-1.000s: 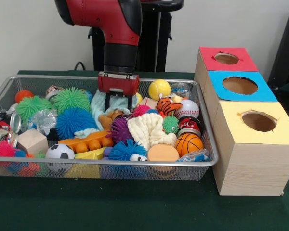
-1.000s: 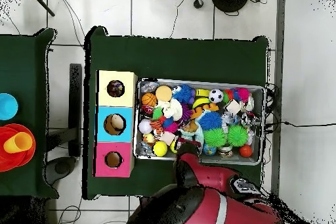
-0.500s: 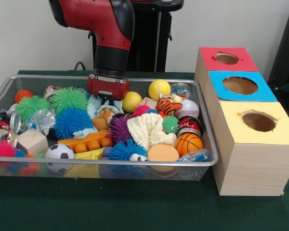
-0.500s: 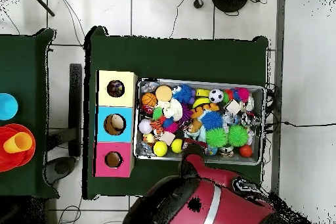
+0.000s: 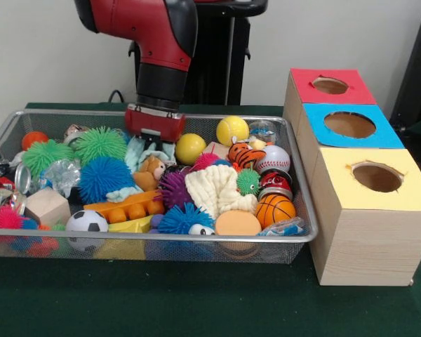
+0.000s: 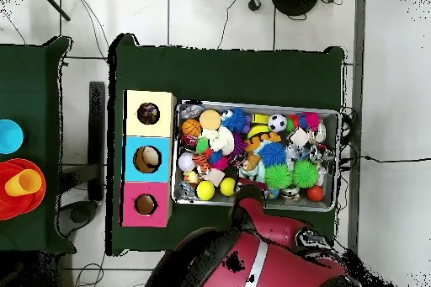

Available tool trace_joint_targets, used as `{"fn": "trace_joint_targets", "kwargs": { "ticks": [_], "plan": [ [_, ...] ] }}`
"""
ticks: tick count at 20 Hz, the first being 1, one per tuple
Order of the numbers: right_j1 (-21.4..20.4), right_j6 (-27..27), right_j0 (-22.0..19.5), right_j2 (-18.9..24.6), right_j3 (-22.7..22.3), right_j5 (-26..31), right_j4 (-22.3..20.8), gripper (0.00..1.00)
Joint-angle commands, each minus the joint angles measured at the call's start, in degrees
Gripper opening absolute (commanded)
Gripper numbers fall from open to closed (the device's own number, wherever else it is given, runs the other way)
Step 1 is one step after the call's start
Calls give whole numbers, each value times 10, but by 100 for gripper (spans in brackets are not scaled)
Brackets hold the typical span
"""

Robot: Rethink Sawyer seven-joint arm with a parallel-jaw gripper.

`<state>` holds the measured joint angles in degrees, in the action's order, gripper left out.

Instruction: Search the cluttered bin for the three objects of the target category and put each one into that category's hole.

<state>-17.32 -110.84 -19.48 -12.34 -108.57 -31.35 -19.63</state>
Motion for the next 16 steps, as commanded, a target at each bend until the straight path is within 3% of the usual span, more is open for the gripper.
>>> {"fn": "trace_joint_targets", "kwargs": {
  "ticks": [1,6,16],
  "plan": [
    [-35,-43,-14,-35,1,86,0,0],
    [-53,-41,-18,-49,6,85,-18,0],
    [-67,-35,-71,-37,39,96,-85,0]
  ]
}}
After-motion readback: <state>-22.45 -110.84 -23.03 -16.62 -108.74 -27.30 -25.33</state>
